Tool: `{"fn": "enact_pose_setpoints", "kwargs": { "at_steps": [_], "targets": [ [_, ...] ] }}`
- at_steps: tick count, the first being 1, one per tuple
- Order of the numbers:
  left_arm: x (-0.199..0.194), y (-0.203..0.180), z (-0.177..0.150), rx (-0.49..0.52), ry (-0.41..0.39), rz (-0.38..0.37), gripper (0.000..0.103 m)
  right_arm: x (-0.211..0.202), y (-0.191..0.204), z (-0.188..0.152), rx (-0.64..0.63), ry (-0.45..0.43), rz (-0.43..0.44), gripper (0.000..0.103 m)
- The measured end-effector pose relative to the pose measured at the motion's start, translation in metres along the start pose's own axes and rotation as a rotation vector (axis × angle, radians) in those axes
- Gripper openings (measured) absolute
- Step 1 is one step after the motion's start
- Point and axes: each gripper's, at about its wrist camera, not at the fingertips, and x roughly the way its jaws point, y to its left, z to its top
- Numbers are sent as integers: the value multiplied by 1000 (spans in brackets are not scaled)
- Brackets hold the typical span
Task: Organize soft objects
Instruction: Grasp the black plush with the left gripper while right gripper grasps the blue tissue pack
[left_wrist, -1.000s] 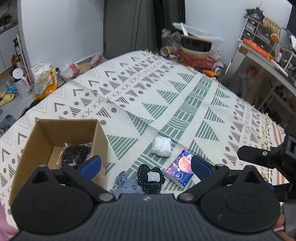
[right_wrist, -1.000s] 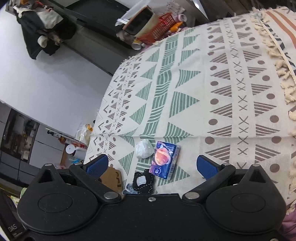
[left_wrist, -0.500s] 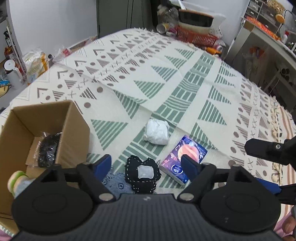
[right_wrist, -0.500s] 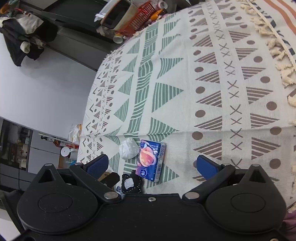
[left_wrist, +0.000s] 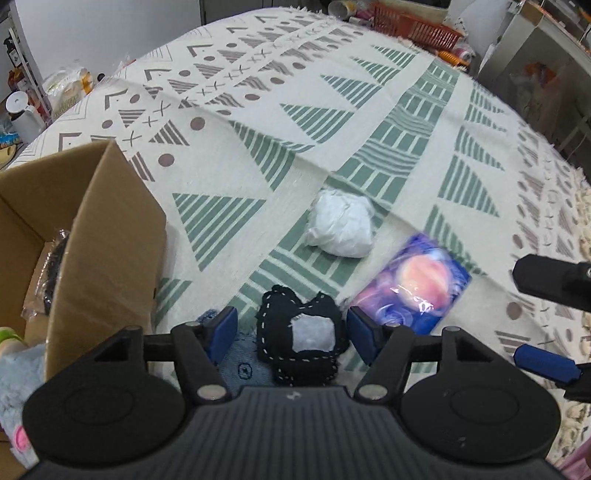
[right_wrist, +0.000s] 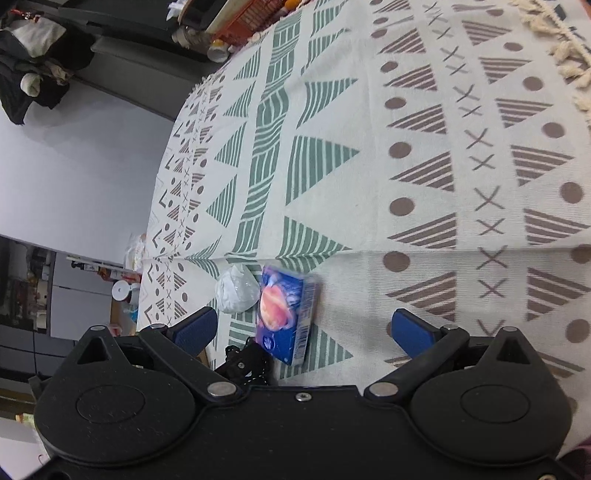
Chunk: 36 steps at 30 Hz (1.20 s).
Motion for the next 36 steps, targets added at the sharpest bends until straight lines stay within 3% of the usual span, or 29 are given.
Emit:
{"fn": "enact_pose_setpoints", "kwargs": {
  "at_steps": [4,6,8,13,24,26,27,28,29,31,36],
  "targets": [
    [7,5,0,-25,16,-10,53,12,0,2,9,25,6,98],
    [6,7,2,-33,14,-21,38,17,1,2,14,40,29,95],
    [6,11,4,-59,18,-39,35,24,4,1,6,62,40,91],
    [1,21,8,-105,11,-89,33,36,11,-1,-16,93,40,87],
    [-20,20,12,-97,-62,-136,33,50,22,-5,-98,58,-14,87],
    [-24,22,11,-102,-78,-136,33,50,25,-6,-132,47,-34,80],
    [-27,23,10,-103,-84,-134,33,50,27,-7,-151,37,-51,69],
    [-29,24,10,-106,-89,-135,33,50,28,-7,-170,29,-66,48],
    [-32,25,9,-110,-93,-137,33,49,29,-8,-195,26,-85,38],
    [-40,26,7,-113,-107,-142,33,46,28,-9,-200,29,-71,29],
    [-61,31,-1,-114,-145,-143,33,30,35,-18,-248,12,-56,22]
  ]
}}
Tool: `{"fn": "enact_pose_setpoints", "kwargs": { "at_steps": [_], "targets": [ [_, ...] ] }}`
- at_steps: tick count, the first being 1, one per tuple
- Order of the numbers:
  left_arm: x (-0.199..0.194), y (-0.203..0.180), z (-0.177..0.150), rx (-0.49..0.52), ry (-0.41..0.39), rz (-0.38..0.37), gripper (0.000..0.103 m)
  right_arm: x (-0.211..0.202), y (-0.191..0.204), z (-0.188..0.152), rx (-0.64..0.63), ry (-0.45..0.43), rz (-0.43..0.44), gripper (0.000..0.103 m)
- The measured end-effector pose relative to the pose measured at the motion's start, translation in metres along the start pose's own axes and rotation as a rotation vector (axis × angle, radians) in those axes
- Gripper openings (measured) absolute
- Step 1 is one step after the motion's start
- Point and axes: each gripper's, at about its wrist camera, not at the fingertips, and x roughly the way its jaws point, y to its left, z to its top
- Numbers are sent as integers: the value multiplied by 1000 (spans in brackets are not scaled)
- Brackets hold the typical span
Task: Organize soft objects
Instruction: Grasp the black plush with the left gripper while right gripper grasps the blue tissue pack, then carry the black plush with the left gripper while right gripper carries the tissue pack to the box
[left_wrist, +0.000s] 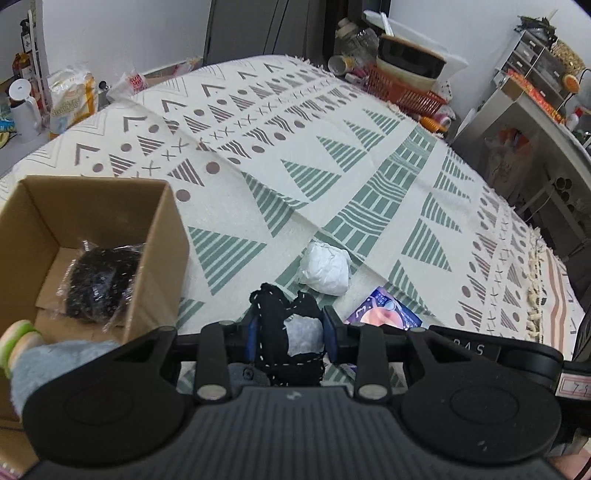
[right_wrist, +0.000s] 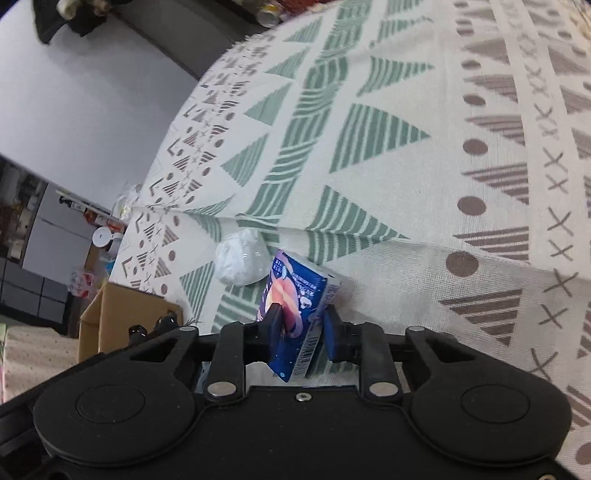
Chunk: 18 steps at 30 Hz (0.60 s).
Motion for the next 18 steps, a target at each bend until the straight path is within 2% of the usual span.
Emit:
{"fn": "enact_pose_setpoints", "kwargs": {
  "at_steps": [18],
  "targets": [
    [-88,27,2,-64,-145,7,33,-58,14,-27,-44,-103,42,21]
  ]
}}
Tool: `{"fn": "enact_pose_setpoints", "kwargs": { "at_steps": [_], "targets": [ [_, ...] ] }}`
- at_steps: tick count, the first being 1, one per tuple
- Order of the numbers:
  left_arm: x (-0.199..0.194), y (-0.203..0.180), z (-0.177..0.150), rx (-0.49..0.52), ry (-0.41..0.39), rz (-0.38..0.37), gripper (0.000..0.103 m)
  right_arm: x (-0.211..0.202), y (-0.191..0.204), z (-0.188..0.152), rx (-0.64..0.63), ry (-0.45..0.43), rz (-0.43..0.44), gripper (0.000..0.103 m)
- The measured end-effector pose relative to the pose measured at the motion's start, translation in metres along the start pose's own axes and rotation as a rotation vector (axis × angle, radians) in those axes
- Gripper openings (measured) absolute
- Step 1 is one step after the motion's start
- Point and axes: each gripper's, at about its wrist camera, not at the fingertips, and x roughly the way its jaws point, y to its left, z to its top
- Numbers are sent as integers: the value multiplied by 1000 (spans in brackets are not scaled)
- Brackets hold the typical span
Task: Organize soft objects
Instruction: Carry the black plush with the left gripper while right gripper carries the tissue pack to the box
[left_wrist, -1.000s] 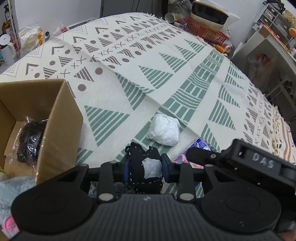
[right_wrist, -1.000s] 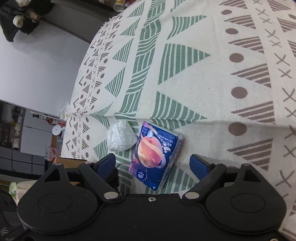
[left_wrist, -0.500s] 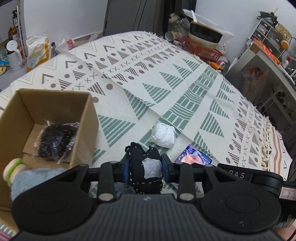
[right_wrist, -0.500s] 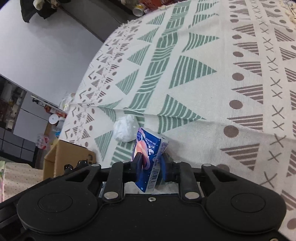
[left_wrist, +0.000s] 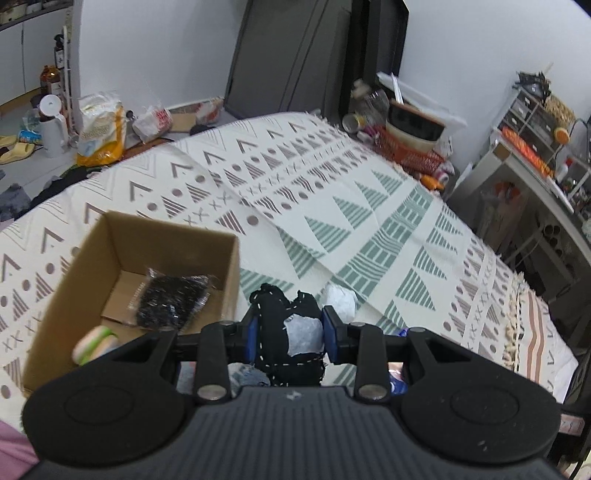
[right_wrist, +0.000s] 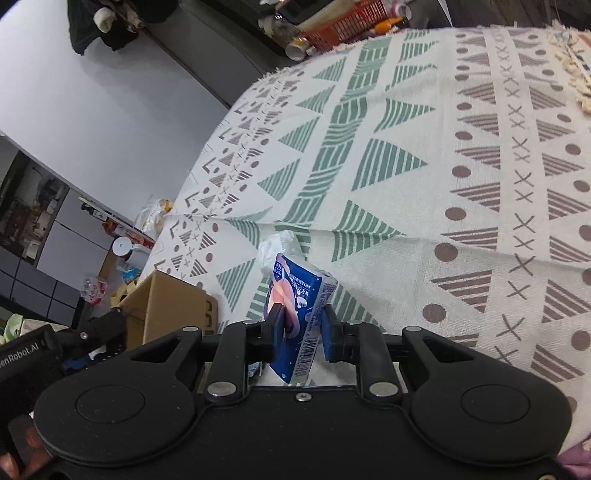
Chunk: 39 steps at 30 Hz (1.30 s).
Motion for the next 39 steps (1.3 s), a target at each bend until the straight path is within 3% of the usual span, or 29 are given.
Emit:
{"fn": "enact_pose_setpoints", "kwargs": {
  "at_steps": [18,29,39],
  "targets": [
    [-33,74,25,-125,-60,54,34,-40,65,9,-166,-127,68,21],
    [-23,116,44,-183,-62,79,34,-31,106,15,-205,-105,106,21],
    [5,137,41,-211,-1,83,37,1,143,6,-238,-54,113,21]
  ]
}}
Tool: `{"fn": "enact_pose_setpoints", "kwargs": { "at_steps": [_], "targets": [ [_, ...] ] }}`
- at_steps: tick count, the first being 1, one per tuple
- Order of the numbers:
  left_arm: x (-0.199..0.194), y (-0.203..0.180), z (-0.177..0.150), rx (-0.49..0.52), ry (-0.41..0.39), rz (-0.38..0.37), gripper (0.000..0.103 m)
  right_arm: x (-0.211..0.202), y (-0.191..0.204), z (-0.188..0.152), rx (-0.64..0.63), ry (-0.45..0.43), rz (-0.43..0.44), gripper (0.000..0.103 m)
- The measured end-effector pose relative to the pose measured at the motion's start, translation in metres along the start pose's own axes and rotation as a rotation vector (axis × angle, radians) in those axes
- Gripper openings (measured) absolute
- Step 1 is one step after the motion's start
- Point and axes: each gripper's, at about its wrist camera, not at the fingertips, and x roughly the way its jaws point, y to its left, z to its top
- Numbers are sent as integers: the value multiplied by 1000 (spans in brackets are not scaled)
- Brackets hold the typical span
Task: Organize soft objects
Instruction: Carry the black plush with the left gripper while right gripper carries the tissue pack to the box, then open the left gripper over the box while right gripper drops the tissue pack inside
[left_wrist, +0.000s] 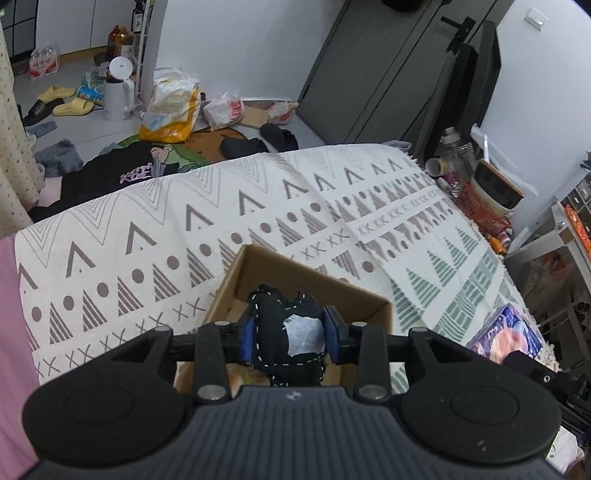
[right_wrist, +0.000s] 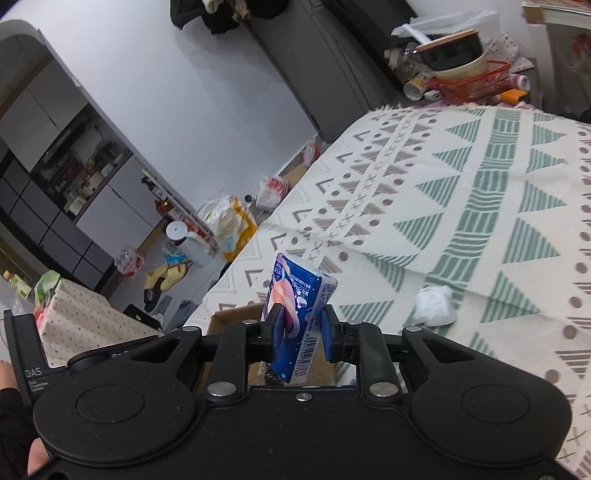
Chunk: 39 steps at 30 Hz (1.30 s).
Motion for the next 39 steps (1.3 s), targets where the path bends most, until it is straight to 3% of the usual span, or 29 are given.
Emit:
{"fn": "enact_pose_setpoints", "kwargs": {
  "at_steps": [2,6,15,17,22,39],
  "targets": [
    [6,5,-1,-11,16,24,40,8,7,-2,-6,11,2,21],
    [14,16,-1,-47,46,11,56,20,17,-6,-8,32,-2,21],
    [7,21,3,-80,18,-29,67,45,41,-10,-11,68,4,21],
    [6,22,4,-83,15,-32,68,51,47,-10,1,69,16,23],
    [4,28,6,-108,10,-36,69,60,43,-10,88,106,45,51],
    [-4,-7,-10,-5,-12,-44,74,-1,-12,0,78,65,-89,61]
  ]
}}
